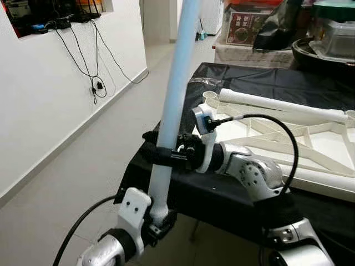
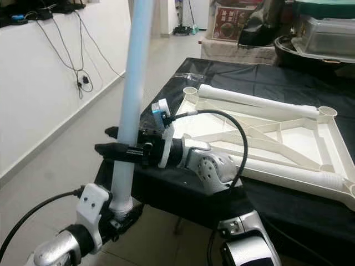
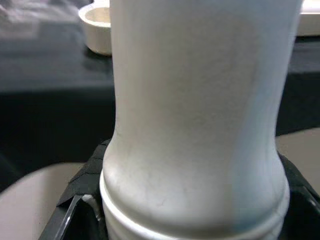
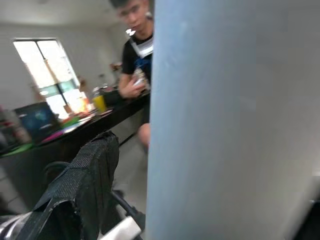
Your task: Building children table
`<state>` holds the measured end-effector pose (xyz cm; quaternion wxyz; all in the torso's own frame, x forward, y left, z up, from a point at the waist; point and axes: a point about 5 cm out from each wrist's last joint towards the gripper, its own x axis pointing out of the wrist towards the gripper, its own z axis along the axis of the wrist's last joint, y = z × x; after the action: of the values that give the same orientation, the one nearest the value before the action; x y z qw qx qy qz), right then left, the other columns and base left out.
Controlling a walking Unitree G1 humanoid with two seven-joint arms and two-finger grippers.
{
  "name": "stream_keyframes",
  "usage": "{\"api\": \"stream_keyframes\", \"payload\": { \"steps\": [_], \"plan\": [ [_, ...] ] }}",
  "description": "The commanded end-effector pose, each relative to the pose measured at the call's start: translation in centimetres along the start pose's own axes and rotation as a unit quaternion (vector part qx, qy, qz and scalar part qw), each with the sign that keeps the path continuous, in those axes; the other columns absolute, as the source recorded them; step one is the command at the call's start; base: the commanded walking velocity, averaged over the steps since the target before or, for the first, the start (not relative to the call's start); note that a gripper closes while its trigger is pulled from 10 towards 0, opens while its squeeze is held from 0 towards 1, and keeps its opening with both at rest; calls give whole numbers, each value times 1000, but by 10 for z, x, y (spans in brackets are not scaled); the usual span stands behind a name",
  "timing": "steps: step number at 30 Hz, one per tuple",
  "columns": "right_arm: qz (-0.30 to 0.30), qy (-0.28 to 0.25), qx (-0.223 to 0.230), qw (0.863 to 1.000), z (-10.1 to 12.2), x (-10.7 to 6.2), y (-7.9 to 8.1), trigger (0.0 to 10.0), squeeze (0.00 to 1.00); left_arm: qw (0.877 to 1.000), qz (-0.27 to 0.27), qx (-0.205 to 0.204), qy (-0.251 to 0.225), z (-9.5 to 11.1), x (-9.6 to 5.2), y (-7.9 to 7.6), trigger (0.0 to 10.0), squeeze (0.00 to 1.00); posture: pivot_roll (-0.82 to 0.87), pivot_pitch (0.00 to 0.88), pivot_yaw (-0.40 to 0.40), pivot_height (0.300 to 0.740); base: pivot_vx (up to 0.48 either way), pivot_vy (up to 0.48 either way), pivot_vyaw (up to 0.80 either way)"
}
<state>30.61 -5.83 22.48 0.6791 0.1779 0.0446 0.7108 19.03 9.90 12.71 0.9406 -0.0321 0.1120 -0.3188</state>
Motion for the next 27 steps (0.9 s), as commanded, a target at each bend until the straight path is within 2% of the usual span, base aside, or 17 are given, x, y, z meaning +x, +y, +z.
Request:
{"api": "stream_keyframes", "payload": {
  "steps": [1, 20, 21, 22, 23, 24, 26, 27],
  "plan": [
    [23, 12, 10, 1000, -1, 7, 2, 10000, 0, 1000, 4, -1, -4, 3, -2, -1, 10000, 0, 104, 64, 30, 740, 0, 0, 0],
    [75, 44, 40, 995, -6, 12, 9, 10000, 0, 1000, -14, -7, 2, 3, -2, -9, 10000, 0, 99, 70, 23, 740, 0, 0, 0],
    [76, 44, 40, 995, -6, 12, 9, 7020, 0, 1000, -15, -7, 3, 3, -2, -9, 10000, 0, 99, 70, 23, 740, 0, 0, 0],
    [76, 45, 41, 995, -6, 13, 9, 5608, 0, 1000, -14, -8, 2, 3, -2, -9, 10000, 0, 99, 72, 23, 740, 0, 0, 0],
    [77, 46, 41, 995, -6, 13, 9, 5608, 0, 1000, -13, -9, 2, 3, -2, -8, 10000, 0, 99, 72, 23, 740, 0, 0, 0],
    [78, 46, 43, 995, -6, 13, 10, 1725, 0, 1000, -13, -7, 1, 3, -2, -8, 10000, 0, 99, 72, 23, 740, 0, 0, 0],
    [79, 47, 44, 995, -7, 13, 10, 1725, 0, 1000, -12, -8, 1, 3, -2, -8, 10000, 0, 99, 72, 23, 740, 0, 0, 0],
    [80, 48, 44, 995, -8, 12, 10, 0, 0, 1000, -11, -8, 1, 3, -2, -8, 10000, 0, 99, 72, 23, 740, 0, 0, 0]
  ]
}}
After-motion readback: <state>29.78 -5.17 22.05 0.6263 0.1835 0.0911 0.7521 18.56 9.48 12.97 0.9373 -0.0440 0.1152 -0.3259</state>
